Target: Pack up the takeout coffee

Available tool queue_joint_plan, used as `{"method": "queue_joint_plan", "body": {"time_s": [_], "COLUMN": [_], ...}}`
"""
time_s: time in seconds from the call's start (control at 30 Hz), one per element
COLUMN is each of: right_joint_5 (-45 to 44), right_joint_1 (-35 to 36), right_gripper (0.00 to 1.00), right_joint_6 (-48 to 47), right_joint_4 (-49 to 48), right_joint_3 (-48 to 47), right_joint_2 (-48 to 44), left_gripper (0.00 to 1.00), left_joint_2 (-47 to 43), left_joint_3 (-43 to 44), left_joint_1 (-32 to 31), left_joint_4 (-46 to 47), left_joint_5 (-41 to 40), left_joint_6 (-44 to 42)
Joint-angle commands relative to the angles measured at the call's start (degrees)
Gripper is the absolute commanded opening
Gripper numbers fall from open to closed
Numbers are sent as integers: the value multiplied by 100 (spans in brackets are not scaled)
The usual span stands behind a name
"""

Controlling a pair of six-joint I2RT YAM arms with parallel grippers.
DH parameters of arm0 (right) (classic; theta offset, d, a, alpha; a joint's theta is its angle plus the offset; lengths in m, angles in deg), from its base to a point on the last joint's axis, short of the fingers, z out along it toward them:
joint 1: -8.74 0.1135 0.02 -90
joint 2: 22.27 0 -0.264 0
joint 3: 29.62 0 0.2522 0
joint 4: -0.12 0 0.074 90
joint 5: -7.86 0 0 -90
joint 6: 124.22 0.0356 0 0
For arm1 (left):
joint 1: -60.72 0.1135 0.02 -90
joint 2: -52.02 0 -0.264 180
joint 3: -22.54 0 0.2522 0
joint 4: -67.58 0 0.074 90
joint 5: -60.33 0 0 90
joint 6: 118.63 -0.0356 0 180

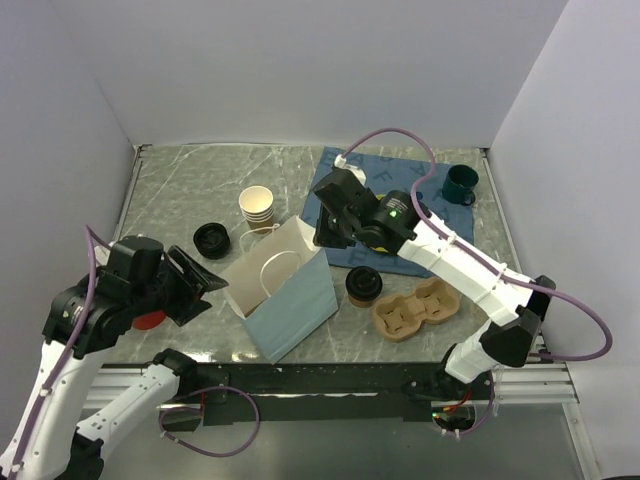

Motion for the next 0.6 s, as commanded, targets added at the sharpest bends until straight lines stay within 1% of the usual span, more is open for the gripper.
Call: {"method": "queue_joint_plan", "body": {"time_s": [0.0, 0.17, 0.27, 0.37, 0.57], "right_joint_5": [-62, -27, -53, -88, -80], "right_joint_1": [84, 93, 93, 93, 93], "right_gripper": [0, 0, 0, 0, 0], "right_joint_6": [77, 103, 94, 42, 112], "right_joint_4": [-421, -580, -571, -554, -519], "right_joint_3": [235, 454, 472, 472, 508], "right_joint_2": [-383, -559, -585, -603, -594], "left_gripper": [65, 56, 55, 53, 50], "left_joint_2": [211, 423, 431, 458, 387], "left_joint_3": [282, 309, 353, 423, 133], "left_joint_1": [10, 10, 10, 10, 10], "left_joint_4": [-43, 256, 283, 46, -16], "left_joint_5": [-522, -445, -356, -295, 56], "left_joint_6": [4, -23, 12, 82, 276]}}
